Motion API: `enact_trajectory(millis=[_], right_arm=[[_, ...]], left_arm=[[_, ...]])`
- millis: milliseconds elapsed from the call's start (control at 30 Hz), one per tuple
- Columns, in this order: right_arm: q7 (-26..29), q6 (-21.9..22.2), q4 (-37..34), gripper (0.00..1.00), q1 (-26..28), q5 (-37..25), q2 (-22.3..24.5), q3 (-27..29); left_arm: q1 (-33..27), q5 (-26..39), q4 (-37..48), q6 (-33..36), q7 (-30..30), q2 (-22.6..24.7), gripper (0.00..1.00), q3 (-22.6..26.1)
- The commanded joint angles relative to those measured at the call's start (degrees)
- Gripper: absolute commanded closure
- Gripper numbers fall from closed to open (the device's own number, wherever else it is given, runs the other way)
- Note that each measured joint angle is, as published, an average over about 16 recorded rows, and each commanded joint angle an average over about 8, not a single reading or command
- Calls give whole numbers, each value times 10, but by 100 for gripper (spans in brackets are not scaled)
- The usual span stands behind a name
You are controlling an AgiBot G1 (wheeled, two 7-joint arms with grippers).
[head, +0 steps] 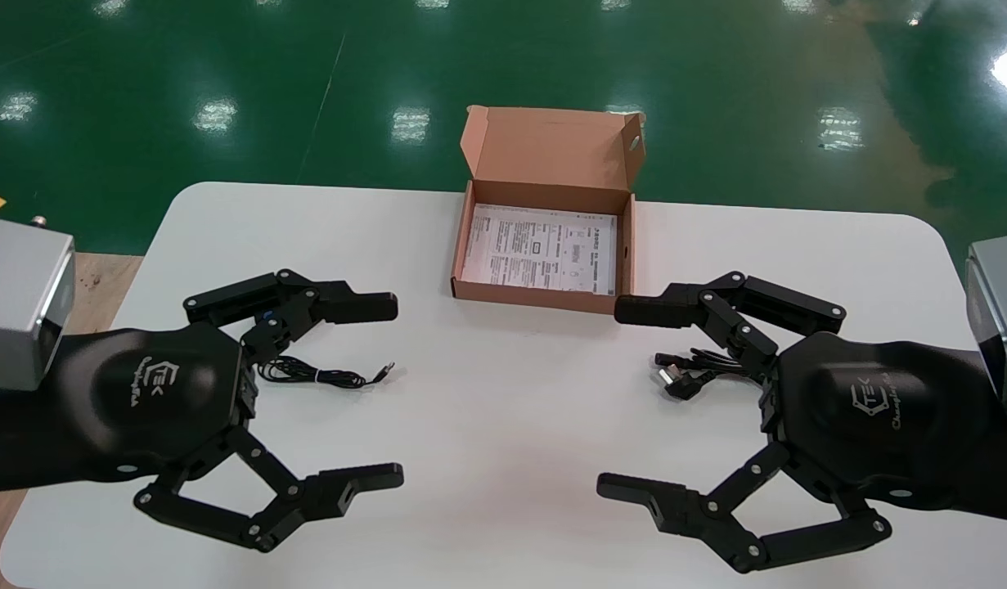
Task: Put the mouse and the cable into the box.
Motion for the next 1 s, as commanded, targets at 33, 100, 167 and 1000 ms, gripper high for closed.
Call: enact_trajectory(millis=[33,100,167,1000], right_arm=[[0,0,0,0,0,0,0,0],[0,0,0,0,0,0,0,0],[0,0,0,0,0,0,0,0],[-38,-5,0,0,18,-42,12,0]], left_arm=[[0,0,0,0,0,0,0,0],[0,0,0,0,0,0,0,0],[0,0,0,0,0,0,0,0],[-57,78,-22,33,-6,-13,0,42]])
